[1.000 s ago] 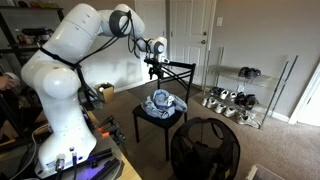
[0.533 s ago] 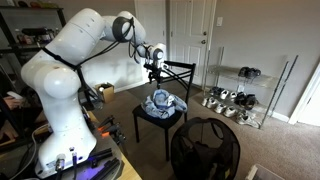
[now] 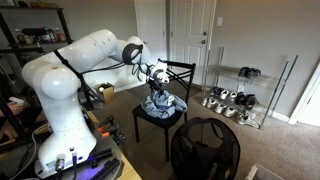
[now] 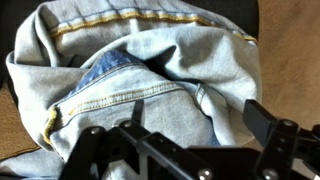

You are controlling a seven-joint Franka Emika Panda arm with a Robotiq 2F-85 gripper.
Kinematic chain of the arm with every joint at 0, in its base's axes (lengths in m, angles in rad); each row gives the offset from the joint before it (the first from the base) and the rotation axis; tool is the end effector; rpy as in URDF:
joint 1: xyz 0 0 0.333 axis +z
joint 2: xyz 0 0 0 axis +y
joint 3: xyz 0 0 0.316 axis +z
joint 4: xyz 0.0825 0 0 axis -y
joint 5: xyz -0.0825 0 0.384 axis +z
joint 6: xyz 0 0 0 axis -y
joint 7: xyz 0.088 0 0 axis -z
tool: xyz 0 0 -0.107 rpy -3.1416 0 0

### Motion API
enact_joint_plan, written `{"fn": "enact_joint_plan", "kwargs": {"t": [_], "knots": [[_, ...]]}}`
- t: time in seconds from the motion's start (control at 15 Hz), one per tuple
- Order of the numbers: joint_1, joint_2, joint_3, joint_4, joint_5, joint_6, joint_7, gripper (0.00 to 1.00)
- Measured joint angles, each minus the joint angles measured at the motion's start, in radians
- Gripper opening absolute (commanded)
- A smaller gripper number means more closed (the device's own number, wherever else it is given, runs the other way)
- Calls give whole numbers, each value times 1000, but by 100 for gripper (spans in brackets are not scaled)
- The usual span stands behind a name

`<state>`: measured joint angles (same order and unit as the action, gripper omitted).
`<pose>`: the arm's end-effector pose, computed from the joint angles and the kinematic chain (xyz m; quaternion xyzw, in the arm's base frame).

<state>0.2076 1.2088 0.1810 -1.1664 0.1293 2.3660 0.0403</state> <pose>0.6985 0.2470 0.0490 -0.9892 -0.0691 0.0258 0.1268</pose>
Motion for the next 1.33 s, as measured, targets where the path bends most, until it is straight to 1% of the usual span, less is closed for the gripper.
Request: {"fn": "enact_joint_plan", "kwargs": {"t": [0.2, 0.4, 0.53, 0.8, 1.0, 1.13, 1.2, 1.27, 1.33], "knots": [[-3, 78, 13, 91, 0, 47, -32, 100], [2, 136, 11, 166, -7, 105, -57, 100], [7, 169, 3, 211, -21, 122, -63, 100], [20, 224, -46, 274, -59, 122, -63, 100], [32, 250, -95, 296, -81, 122, -63, 100], [38, 261, -114, 304, -90, 121, -63, 99], [40, 262, -117, 304, -96, 122, -63, 74], [42, 262, -118, 304, -102, 122, -63, 74], [44, 262, -118, 304, -106, 121, -63, 69]]}}
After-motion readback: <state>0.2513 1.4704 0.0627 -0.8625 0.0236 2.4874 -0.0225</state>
